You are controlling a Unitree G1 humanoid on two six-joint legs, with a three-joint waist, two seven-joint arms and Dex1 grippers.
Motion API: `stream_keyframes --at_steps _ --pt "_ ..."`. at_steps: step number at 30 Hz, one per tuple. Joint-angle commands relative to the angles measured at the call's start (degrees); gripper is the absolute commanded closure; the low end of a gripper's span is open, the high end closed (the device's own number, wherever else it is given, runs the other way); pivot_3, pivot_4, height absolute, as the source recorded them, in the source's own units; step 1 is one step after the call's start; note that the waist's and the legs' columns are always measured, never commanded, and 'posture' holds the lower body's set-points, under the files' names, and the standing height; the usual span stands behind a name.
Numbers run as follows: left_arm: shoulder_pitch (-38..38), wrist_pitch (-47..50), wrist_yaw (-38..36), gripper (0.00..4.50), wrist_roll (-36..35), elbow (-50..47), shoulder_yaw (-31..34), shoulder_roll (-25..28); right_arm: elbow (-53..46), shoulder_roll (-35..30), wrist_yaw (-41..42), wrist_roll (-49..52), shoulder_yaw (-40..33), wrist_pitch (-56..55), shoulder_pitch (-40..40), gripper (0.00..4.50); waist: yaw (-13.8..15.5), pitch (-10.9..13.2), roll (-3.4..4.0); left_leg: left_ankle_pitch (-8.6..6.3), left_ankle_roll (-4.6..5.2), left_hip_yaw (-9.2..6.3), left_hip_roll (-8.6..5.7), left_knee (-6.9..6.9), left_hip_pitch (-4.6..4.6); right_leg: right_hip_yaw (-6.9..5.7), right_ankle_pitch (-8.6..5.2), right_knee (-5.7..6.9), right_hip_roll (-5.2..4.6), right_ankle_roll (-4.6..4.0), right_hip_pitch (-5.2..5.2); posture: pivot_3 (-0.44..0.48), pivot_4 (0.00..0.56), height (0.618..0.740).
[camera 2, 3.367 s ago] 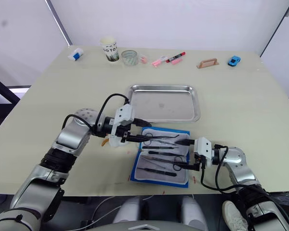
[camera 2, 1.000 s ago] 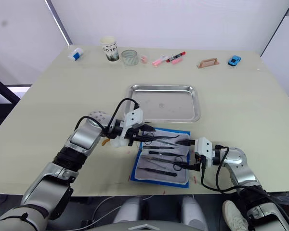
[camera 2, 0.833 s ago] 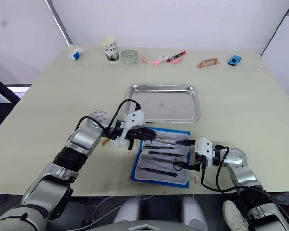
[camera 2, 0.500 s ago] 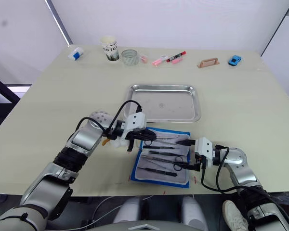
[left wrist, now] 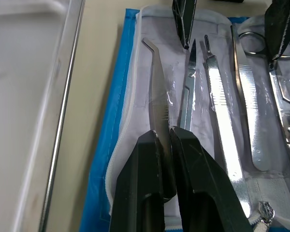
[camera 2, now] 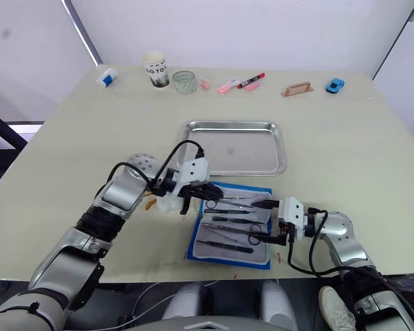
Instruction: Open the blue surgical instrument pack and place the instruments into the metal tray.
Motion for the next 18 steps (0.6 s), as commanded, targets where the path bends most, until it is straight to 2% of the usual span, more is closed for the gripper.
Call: stream_keyframes --at_steps 1,9,18 --pt "-2.2 2.3 -1.9 4.45 -0.5 -1.8 -0.1 1.3 6.4 -1.7 -2.1 -6.9 2.2 4.3 2.0 0.75 -0.1 0.0 0.01 0.00 0.00 0.00 0.00 -0.04 0.01 -0.15 0.00 -0.01 -0.10 0.00 -0.01 0.000 0.150 0.740" --pt "-3.0 4.0 -3.8 4.45 -0.7 -2.5 0.1 2.5 6.5 -1.8 -2.0 -6.9 2.7 4.7 1.7 0.75 -0.1 0.1 0.13 0.01 0.00 0.00 0.02 -0.08 0.01 -1.22 0.01 -0.02 -0.81 -0.01 -0.03 0.000 0.150 0.740" --pt "-2.5 6.5 -5.0 4.45 -1.8 -5.3 0.8 4.6 6.4 -1.9 -1.8 -7.0 3.0 5.3 1.7 0.75 -0.1 0.1 0.22 0.01 0.00 -0.01 0.02 -0.08 0.02 -1.36 0.01 -0.03 -0.88 -0.02 -0.05 0.000 0.150 0.740"
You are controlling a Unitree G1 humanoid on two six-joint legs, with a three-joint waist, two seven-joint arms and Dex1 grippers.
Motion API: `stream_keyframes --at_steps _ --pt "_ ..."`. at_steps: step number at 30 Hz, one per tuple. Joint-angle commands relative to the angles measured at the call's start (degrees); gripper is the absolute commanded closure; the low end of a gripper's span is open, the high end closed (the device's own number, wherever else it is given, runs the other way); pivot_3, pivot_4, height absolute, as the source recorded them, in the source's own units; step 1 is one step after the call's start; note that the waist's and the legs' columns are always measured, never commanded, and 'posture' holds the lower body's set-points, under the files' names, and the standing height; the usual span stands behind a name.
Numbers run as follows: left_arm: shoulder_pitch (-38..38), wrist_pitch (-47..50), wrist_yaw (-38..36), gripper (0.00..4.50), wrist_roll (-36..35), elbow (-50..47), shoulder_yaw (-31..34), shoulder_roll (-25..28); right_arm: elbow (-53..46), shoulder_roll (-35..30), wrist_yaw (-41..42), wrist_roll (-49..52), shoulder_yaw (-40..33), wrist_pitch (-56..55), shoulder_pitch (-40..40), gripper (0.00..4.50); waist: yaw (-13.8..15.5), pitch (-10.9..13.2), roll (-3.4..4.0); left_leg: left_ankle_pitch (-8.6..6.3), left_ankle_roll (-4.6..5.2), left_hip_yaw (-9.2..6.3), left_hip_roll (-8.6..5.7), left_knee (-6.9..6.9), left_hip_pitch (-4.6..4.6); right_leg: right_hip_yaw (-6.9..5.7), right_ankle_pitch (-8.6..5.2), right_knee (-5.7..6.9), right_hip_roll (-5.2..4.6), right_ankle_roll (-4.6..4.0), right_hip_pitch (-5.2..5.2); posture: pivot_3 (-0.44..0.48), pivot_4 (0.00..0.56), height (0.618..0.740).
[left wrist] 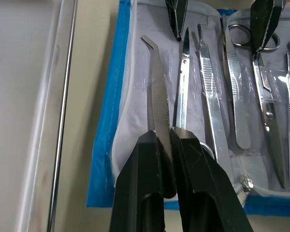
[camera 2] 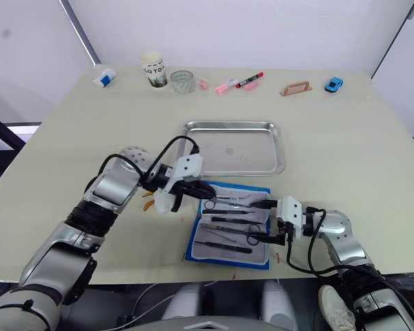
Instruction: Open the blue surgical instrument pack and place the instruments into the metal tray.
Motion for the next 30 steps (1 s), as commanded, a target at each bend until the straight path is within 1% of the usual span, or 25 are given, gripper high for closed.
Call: stream_keyframes --at_steps 1,12,18,21,24,25,27,30 --pt "-0.9 0.8 -1.0 4.45 -1.3 -3.0 1.0 1.4 6.6 -1.9 -1.9 -7.0 2.4 4.3 2.3 0.75 0.0 0.0 0.01 0.00 0.00 0.00 0.00 0.00 0.00 0.00 0.00 0.00 0.00 0.00 0.00 0.000 0.150 0.740" --pt "0.1 2.2 -1.8 4.45 -3.1 -4.6 1.9 4.4 6.8 -1.9 -1.6 -7.2 2.6 4.3 2.1 0.75 0.0 0.1 0.13 0.00 0.00 -0.01 0.00 0.00 -0.01 -0.01 0.00 -0.02 0.00 0.00 -0.01 0.000 0.150 0.740" --pt "1.6 2.2 -1.8 4.45 -4.7 -5.7 3.4 7.0 7.0 -1.8 -1.5 -7.3 2.8 4.3 2.0 0.75 -0.1 0.2 0.22 0.00 0.00 -0.01 0.01 -0.03 0.00 -0.02 0.00 -0.03 0.00 0.00 -0.02 0.000 0.150 0.740" --pt "3.0 0.9 -1.6 4.45 -6.1 -6.2 5.1 8.3 7.1 -1.8 -1.5 -7.2 2.8 4.3 1.9 0.75 -0.1 0.2 0.26 0.00 0.00 -0.02 0.01 -0.04 0.00 -0.02 0.00 -0.03 -0.01 0.00 -0.03 0.000 0.150 0.740" --pt "6.1 -2.4 -1.8 4.45 -7.9 -6.5 8.1 10.5 7.2 -1.9 -1.4 -7.1 2.8 4.2 1.8 0.75 -0.2 0.2 0.27 0.00 0.00 -0.03 0.01 -0.05 0.01 -0.03 0.00 -0.04 -0.03 0.00 -0.03 0.000 0.150 0.740" --pt "6.8 -3.2 -1.9 4.45 -8.1 -6.5 8.6 11.0 7.3 -1.9 -1.4 -7.1 2.8 4.1 1.7 0.75 -0.1 0.2 0.27 -0.01 -0.01 0.00 0.01 -0.12 0.05 -0.23 0.00 -0.05 -0.24 0.00 -0.03 0.000 0.150 0.740" --pt "8.0 -5.6 -1.9 4.45 -8.3 -6.0 9.5 11.8 7.3 -1.9 -1.3 -7.0 2.9 4.1 1.7 0.75 0.0 0.2 0.24 -0.01 -0.01 -0.02 0.01 -0.14 0.03 -0.33 0.00 -0.06 -0.27 0.00 -0.05 0.000 0.150 0.740" --pt "10.5 -9.8 -2.2 4.45 -10.3 -5.5 12.5 12.4 7.5 -2.0 -1.0 -7.0 2.9 4.1 1.4 0.75 -0.1 0.2 0.26 -0.01 -0.02 0.00 0.00 -0.15 0.03 -0.75 0.00 -0.07 -0.62 0.00 -0.04 0.000 0.150 0.740"
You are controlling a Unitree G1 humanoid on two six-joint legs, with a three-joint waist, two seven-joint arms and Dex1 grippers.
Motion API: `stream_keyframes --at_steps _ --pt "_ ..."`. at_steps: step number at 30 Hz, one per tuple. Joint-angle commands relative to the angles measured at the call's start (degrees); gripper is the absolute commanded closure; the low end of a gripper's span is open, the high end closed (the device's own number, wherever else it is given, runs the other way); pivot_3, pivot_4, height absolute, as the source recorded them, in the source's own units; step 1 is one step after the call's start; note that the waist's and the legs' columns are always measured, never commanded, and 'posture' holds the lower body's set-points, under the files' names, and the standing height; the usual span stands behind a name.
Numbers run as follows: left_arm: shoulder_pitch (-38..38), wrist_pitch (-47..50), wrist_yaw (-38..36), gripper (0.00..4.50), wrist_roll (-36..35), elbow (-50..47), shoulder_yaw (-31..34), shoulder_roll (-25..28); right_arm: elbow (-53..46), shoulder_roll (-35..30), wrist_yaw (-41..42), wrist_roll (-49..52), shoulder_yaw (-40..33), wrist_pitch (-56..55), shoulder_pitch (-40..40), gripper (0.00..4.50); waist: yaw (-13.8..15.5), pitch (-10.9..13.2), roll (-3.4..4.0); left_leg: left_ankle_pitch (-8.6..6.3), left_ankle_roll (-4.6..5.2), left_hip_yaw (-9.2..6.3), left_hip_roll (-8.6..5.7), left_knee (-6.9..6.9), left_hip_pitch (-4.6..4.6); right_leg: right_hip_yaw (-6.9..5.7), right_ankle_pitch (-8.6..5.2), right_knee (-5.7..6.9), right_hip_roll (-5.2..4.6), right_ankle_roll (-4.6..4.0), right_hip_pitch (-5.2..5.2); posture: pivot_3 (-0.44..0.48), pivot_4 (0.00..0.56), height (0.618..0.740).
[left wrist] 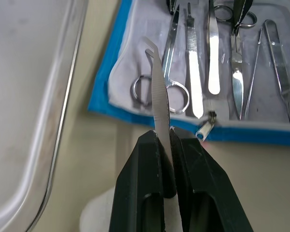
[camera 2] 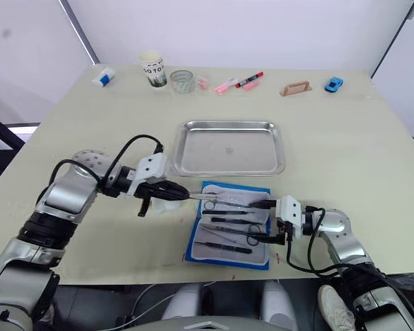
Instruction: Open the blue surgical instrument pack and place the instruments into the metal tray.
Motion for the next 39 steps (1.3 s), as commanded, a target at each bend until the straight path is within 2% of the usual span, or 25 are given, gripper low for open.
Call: stream_keyframes --at_steps 1,9,15,20,23,27,29,31,35,39 --pt "2.9 -5.5 -0.6 4.45 -3.9 -0.9 5.4 0.8 7.5 -1.7 -1.5 -6.9 2.3 3.7 2.1 0.75 -0.1 0.0 0.01 0.00 0.00 0.06 0.00 -0.03 0.02 -0.33 0.00 0.00 -0.26 0.00 0.00 0.000 0.150 0.740" --pt "9.2 -3.7 3.3 4.45 -10.3 -5.9 12.6 0.3 7.9 -2.0 -0.8 -6.8 2.5 3.5 1.8 0.75 0.0 0.0 0.02 0.00 -0.01 0.04 0.01 -0.07 -0.02 -1.17 0.01 -0.05 -0.71 0.00 0.01 0.000 0.150 0.740" --pt "11.8 4.2 11.4 4.45 -14.9 -10.2 17.1 -1.5 8.3 -2.2 -0.3 -6.8 2.6 3.4 1.4 0.75 0.1 0.1 0.00 0.00 -0.01 0.04 0.01 -0.08 -0.03 -1.62 0.01 -0.06 -1.00 0.01 0.02 0.000 0.150 0.740" --pt "10.3 17.4 26.0 4.45 -17.7 -16.6 19.9 -6.1 8.4 -2.3 0.0 -6.8 2.6 3.4 1.2 0.75 0.1 0.1 -0.06 0.00 0.00 0.01 0.00 -0.06 -0.06 -1.83 0.03 -0.06 -1.08 0.04 0.04 0.000 0.150 0.740" --pt "6.5 28.7 39.7 4.45 -15.1 -20.1 19.1 -10.1 8.3 -2.4 0.2 -6.7 2.6 3.5 1.2 0.75 0.3 0.2 -0.16 0.01 0.00 -0.03 -0.02 -0.04 -0.07 -1.95 0.06 -0.06 -1.07 0.11 0.11 0.000 0.150 0.740" --pt "-1.2 46.6 52.7 4.45 -14.3 -21.5 18.3 -15.4 8.1 -2.6 0.4 -6.6 2.6 3.5 1.2 0.75 0.4 0.2 -0.28 0.02 -0.02 -0.14 -0.08 0.03 -0.10 -2.10 0.20 -0.11 -0.90 0.36 0.17 0.000 0.150 0.740" --pt "-3.7 48.0 55.9 4.45 -13.5 -20.9 17.2 -18.3 8.0 -2.7 0.4 -6.6 2.5 3.6 1.2 0.75 0.4 0.3 -0.32 0.05 -0.05 -0.19 -0.10 0.08 -0.12 -2.29 0.31 -0.15 -0.45 0.55 0.23 0.000 0.150 0.740" --pt "-5.6 48.2 62.4 4.45 -10.1 -19.5 16.5 -22.2 7.9 -2.7 0.3 -6.5 2.5 3.7 1.3 0.75 0.4 0.3 -0.37 0.07 -0.09 -0.21 -0.10 0.08 -0.12 -2.25 0.34 -0.24 -0.32 0.62 0.28 0.000 0.150 0.740" --pt "-8.7 51.1 74.0 4.45 -6.0 -18.0 18.5 -31.5 7.7 -2.8 0.4 -6.3 2.3 3.9 1.3 0.75 0.4 0.4 -0.40 0.18 -0.27 -0.38 -0.11 0.08 -0.04 -2.31 0.43 -0.48 -0.14 0.71 0.59 0.000 0.150 0.740" --pt "-9.1 51.7 79.8 4.45 -3.2 -16.6 18.0 -36.4 7.7 -2.9 0.6 -6.4 2.2 4.0 1.2 0.75 0.6 0.5 -0.46 0.22 -0.36 -0.43 -0.13 0.06 -0.03 -2.35 0.47 -0.52 -0.09 0.70 0.63 0.000 0.150 0.740"
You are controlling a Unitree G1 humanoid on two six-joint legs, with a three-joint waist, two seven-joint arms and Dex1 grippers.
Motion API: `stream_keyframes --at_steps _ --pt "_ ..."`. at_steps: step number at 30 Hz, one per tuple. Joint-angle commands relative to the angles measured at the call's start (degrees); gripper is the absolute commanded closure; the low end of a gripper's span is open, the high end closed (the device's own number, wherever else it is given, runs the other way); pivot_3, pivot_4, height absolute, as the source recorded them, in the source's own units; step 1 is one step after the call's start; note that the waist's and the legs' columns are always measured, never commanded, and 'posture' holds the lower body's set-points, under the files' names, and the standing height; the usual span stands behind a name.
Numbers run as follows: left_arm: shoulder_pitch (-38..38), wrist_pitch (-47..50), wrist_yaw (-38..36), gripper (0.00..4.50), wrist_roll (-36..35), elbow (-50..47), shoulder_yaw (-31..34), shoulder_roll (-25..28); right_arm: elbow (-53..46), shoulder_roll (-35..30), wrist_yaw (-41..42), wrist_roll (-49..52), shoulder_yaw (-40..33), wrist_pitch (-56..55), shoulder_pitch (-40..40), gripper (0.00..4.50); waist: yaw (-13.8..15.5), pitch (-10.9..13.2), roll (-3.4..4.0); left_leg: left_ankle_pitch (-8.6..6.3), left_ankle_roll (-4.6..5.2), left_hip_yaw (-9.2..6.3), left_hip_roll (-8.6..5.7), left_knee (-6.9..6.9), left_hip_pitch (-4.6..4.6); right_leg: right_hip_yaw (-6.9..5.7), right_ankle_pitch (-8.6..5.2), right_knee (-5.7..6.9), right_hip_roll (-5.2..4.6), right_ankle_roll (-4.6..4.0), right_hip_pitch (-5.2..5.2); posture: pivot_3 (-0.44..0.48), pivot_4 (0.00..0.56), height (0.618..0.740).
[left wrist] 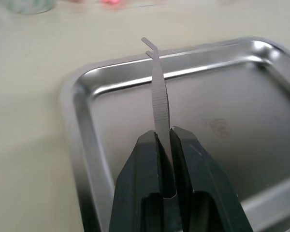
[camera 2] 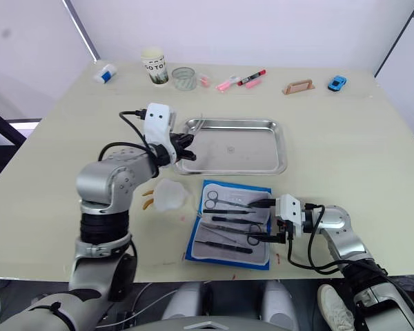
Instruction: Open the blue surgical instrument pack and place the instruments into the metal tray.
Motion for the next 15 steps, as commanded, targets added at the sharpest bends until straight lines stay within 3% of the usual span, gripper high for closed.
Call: stream_keyframes --at_steps 1,6,15 --pt "-0.9 -0.4 5.4 4.45 3.1 0.4 0.3 -3.1 7.3 -2.3 -1.1 -6.4 1.8 3.9 2.7 0.75 0.0 0.0 0.07 0.01 -0.01 0.01 -0.01 0.00 0.01 0.00 0.02 -0.02 0.00 0.01 0.02 0.000 0.150 0.740" --pt "-0.9 -1.9 9.0 4.45 5.6 2.8 0.8 -5.8 7.2 -2.3 -1.1 -6.3 1.7 4.0 2.5 0.75 0.0 0.1 0.08 0.04 -0.08 -0.02 -0.03 0.00 0.04 -0.04 0.06 -0.10 0.02 0.04 0.10 0.000 0.150 0.740" --pt "0.7 -3.1 9.2 4.45 6.8 5.3 0.4 -7.2 7.3 -2.3 -1.1 -6.3 1.7 4.0 2.4 0.75 0.1 0.1 0.13 0.09 -0.19 -0.07 -0.02 0.00 0.15 -0.13 0.12 -0.29 0.03 0.08 0.33 0.000 0.150 0.740"
